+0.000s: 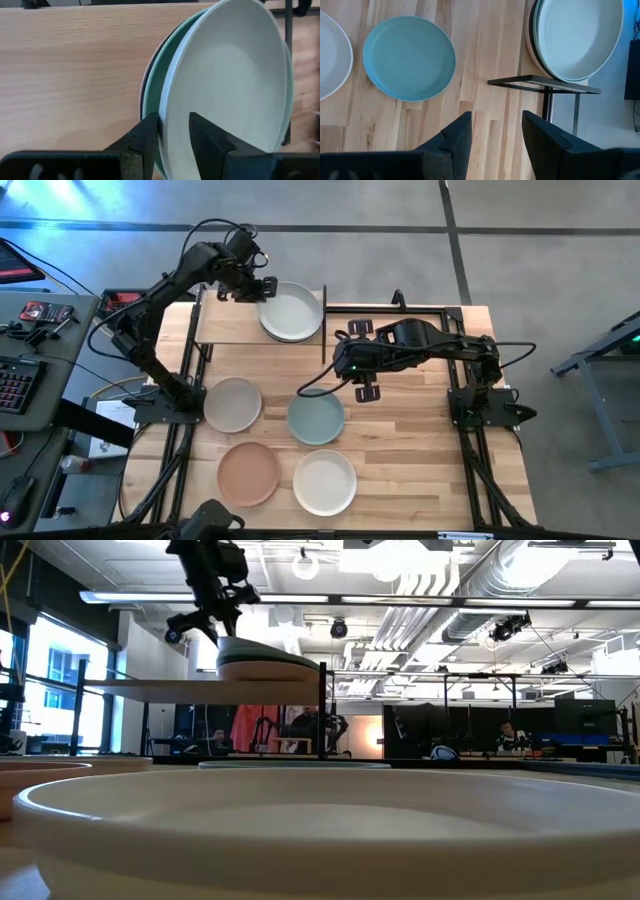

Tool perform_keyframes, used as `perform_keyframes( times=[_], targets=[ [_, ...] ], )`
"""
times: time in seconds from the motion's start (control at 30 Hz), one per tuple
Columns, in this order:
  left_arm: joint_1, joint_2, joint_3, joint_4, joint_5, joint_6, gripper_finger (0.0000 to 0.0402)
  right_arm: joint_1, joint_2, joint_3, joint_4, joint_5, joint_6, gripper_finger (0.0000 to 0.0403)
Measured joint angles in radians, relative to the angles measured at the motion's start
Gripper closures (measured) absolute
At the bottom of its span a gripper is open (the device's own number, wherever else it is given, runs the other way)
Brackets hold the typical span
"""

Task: Place and stack plates onto a shelf
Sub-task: Stack the gray plate into the light green plate on the shelf

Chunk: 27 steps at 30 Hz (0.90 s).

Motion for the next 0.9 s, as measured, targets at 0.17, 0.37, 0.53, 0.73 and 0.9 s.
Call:
perform_keyframes(
  times=[0.17,0.37,0.53,0.73,0.9],
  targets=[
    [0.01,-0.011,0.0,-0.024,0.0,-0.006,0.0302,0.0,0.0,0.0,0.0,-0.001,0.001,0.0251],
    [0.011,-0.012,0.0,-0.057,0.006,0.008,0.0305,0.0,0.0,0.0,0.0,-0.001,0.018,0.0251],
    [-0.012,-0.032,0.0,-0.013,0.038,0.008,0.0308,0.0,0.0,0.0,0.0,-0.002,0.042,0.0251],
    [-0.081,-0.017,0.0,0.027,0.043,0.014,0.0309,0.0,0.0,0.0,0.0,-0.002,0.051,0.0251],
    [-0.101,0.012,0.0,0.022,0.006,0.006,0.0309,0.0,0.0,0.0,0.0,-0.002,0.063,0.0251]
  ],
)
